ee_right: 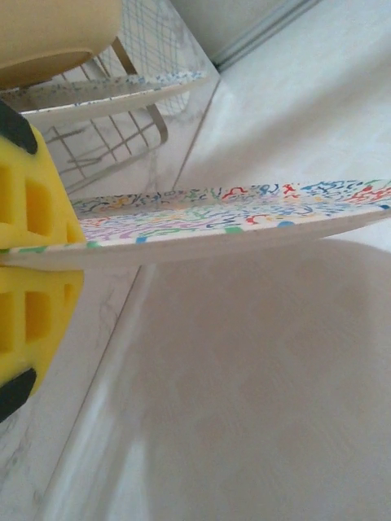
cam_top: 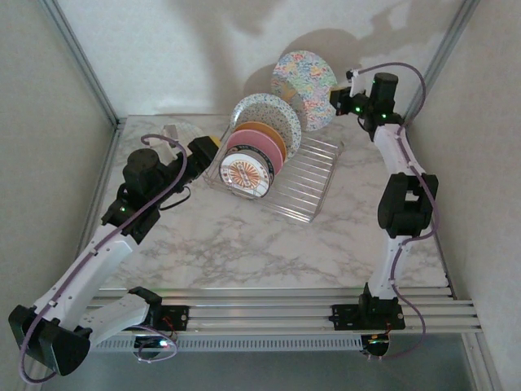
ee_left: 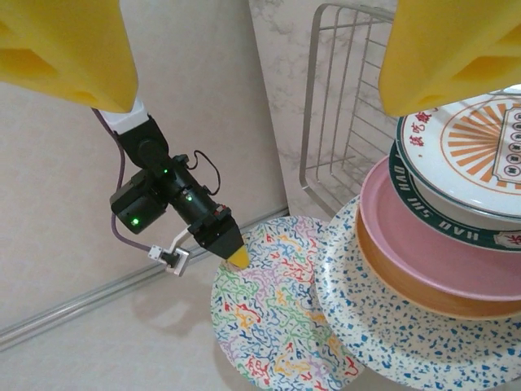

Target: Unload the plates from the dish rack

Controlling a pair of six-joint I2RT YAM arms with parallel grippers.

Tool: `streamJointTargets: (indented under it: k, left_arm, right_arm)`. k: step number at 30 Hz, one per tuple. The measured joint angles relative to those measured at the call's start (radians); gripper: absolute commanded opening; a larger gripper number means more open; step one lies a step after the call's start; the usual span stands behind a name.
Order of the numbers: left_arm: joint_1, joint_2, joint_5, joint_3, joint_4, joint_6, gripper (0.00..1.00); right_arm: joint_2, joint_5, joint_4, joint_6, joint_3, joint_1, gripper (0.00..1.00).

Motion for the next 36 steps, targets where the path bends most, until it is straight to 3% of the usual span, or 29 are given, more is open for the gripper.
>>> streamJointTargets:
  k: [9, 18, 23, 28, 36]
  left_arm:
    - [-0.024, 0.068, 0.019, 0.022, 0.060, -0.008, 0.78]
    - [-0.050, 0.196, 0.056, 0.095, 0.144, -0.031, 0.78]
    - [-0.079, 0.306, 0.081, 0.183, 0.168, -0.055, 0.78]
    - [-0.108, 0.431, 0.111, 0.291, 0.193, -0.105, 0.79]
    - [-0.149, 0.600, 0.142, 0.442, 0.213, -0.188, 0.79]
  right_arm:
    - [-0.182, 0.114, -0.009, 0.028, -0.107, -0.025, 0.00]
    - [-0.327, 0.185, -0.058, 0.155, -0.107, -0.039, 0.00]
    - [-0.357, 0.193, -0.143, 0.321, -0.087, -0.039, 0.00]
    - [-0.386, 0.174, -0.230, 0.592, -0.082, -0.040, 0.00]
    - [-0.484, 0.107, -0.187, 0.959, -0.215, -0.036, 0.00]
